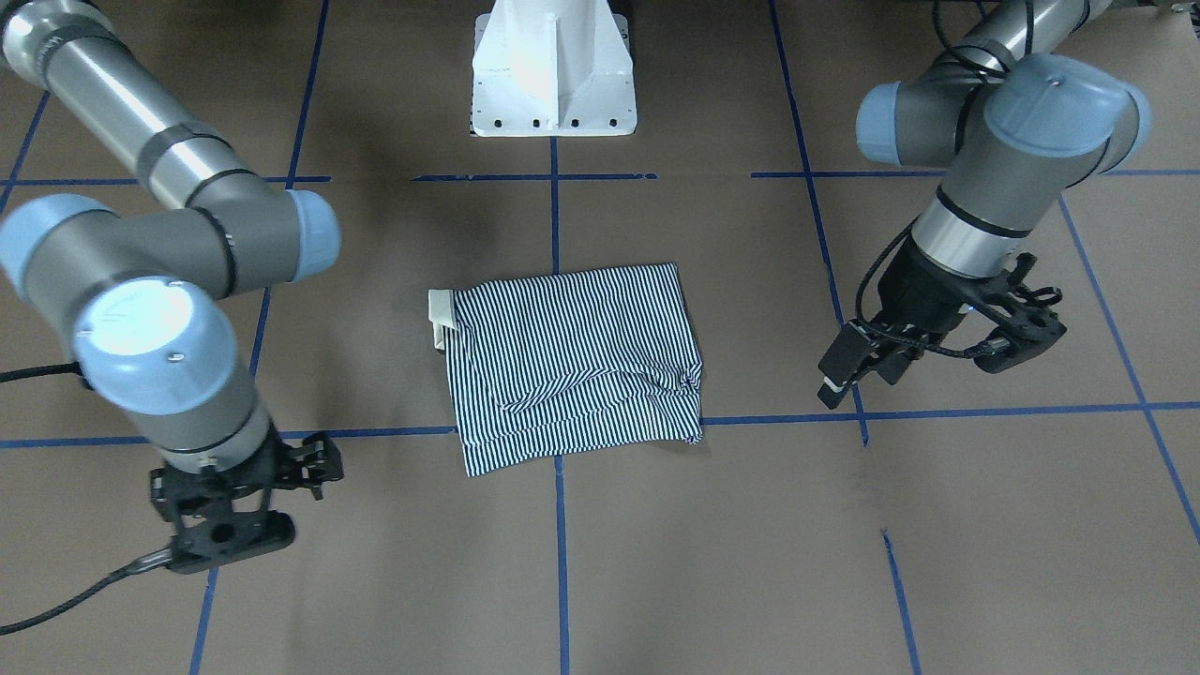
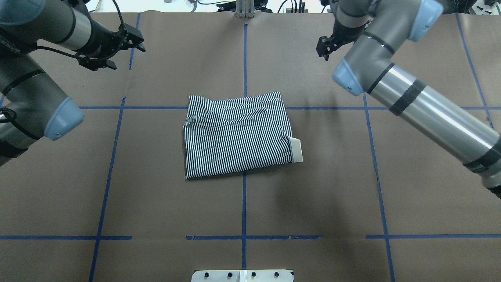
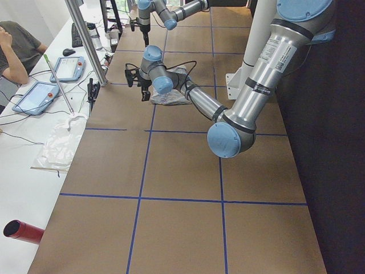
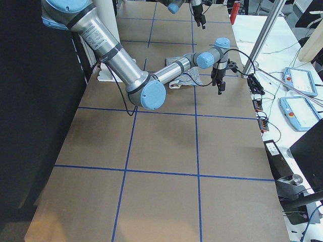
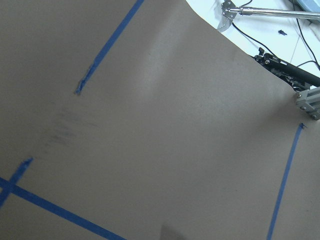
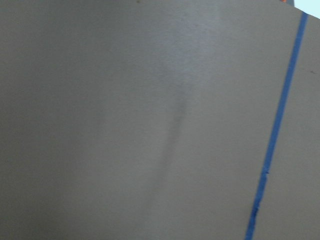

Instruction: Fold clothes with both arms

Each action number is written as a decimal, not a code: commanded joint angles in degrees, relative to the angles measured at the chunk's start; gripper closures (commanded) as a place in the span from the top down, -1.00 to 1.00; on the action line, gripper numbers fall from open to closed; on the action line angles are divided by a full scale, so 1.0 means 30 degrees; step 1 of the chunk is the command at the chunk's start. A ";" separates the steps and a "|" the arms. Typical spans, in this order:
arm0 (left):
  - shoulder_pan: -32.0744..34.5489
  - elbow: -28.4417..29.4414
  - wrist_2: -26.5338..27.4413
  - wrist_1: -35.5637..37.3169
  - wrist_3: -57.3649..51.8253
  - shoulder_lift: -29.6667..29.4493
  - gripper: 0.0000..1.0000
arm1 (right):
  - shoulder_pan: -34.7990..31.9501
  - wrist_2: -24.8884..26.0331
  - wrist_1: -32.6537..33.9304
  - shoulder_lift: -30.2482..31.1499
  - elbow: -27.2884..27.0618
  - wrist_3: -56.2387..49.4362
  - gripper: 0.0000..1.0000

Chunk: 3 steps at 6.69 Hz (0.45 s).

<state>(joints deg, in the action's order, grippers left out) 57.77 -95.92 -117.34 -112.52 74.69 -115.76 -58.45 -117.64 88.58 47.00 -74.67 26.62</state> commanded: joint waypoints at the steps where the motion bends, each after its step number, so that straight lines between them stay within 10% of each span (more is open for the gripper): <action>1: 0.3781 0.0068 -0.2915 0.1257 -0.9552 0.2014 1.00 | -0.3966 -0.4014 0.0209 0.3561 -0.2493 -0.3549 1.00; 3: 0.6772 0.0185 -0.2810 0.4854 -1.8147 0.2898 1.00 | -0.7047 -0.4877 0.1286 0.7368 -0.4194 -0.8987 1.00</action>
<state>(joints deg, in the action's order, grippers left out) 72.72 -95.61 -125.33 -103.55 35.08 -108.89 -74.34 -130.53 90.38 62.21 -84.06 9.48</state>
